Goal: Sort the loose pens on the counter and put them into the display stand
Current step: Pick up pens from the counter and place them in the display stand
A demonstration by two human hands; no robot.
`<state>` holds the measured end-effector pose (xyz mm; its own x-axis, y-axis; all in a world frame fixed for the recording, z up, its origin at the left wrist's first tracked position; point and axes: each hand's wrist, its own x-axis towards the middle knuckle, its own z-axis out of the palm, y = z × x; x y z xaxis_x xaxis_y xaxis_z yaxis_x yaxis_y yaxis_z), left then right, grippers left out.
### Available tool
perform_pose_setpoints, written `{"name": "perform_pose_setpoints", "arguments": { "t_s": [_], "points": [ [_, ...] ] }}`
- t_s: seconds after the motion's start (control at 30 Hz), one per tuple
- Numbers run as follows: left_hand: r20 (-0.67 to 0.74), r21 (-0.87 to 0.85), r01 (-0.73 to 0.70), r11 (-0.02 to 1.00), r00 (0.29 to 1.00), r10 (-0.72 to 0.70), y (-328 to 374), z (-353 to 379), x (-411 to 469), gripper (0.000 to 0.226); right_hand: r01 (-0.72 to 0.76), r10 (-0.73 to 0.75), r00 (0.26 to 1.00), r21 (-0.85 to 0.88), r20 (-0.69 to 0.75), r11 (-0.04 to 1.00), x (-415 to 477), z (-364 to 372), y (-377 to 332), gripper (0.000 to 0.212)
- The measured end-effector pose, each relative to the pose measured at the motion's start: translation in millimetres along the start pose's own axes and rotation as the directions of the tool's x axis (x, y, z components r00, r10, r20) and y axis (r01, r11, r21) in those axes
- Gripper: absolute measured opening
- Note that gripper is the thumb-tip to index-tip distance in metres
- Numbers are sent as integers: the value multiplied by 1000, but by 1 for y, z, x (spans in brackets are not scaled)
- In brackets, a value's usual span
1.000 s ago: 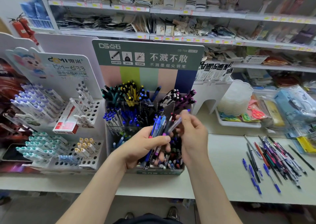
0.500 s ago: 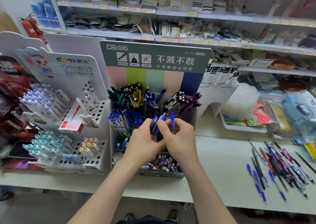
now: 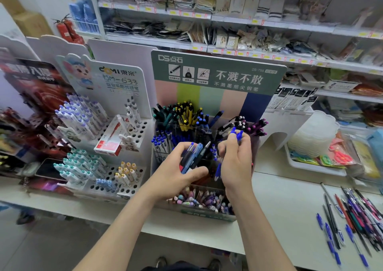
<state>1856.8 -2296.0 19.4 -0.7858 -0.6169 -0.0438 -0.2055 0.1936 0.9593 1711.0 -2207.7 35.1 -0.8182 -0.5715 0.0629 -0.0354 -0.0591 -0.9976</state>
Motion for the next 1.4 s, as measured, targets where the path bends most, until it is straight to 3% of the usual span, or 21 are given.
{"name": "perform_pose_setpoints", "arguments": {
  "t_s": [0.13, 0.27, 0.33, 0.47, 0.57, 0.7, 0.83, 0.93, 1.0, 1.13, 1.23, 1.4],
  "points": [
    [146, -320, 122, 940, 986, -78, 4, -4, -5, 67, 52, -39, 991, -102, 131, 993, -1, 5, 5, 17],
    [309, -633, 239, 736, 950, -43, 8, -13, -8, 76, -221, 208, 922, 2, 327, 975, -5, 8, 2, 25],
    [386, -689, 273, 672, 922, 21, 8, -16, -7, 66, -312, 280, 857, 2, 433, 950, -7, 8, 0, 26],
    [475, -731, 324, 600, 874, 106, 1, -15, -4, 55, -330, 274, 791, 6, 547, 944, -12, 5, -9, 26],
    [476, -734, 349, 583, 876, 75, -4, -15, -1, 63, -305, 260, 833, 13, 488, 952, -12, 5, -8, 29],
    [366, -590, 328, 738, 923, -118, -10, -16, 1, 53, -220, 189, 967, 186, 172, 958, -3, 13, 8, 21],
    [16, -390, 260, 883, 961, -275, -20, -15, 6, 19, -10, 20, 999, 252, -40, 968, 7, 15, 4, 14],
    [-359, -184, 222, 958, 892, -275, -29, -10, 10, 10, 78, -82, 997, 265, 4, 961, 12, 17, -4, 18],
    [-519, -49, 258, 965, 819, -245, -35, -8, 12, 6, 34, -58, 995, 260, 83, 965, 13, 18, -8, 26],
    [-566, 215, 316, 924, 812, -145, -41, -7, 18, 20, -39, 35, 999, 184, 25, 982, 13, 25, -12, 38],
    [-529, 229, 285, 931, 839, -127, -41, -6, 27, 22, 57, -57, 998, -43, -1, 997, 16, 26, -8, 49],
    [-541, 326, 236, 916, 841, -25, -38, -6, 41, 31, 185, -164, 982, -349, 88, 919, 23, 24, 4, 51]
  ]
}}
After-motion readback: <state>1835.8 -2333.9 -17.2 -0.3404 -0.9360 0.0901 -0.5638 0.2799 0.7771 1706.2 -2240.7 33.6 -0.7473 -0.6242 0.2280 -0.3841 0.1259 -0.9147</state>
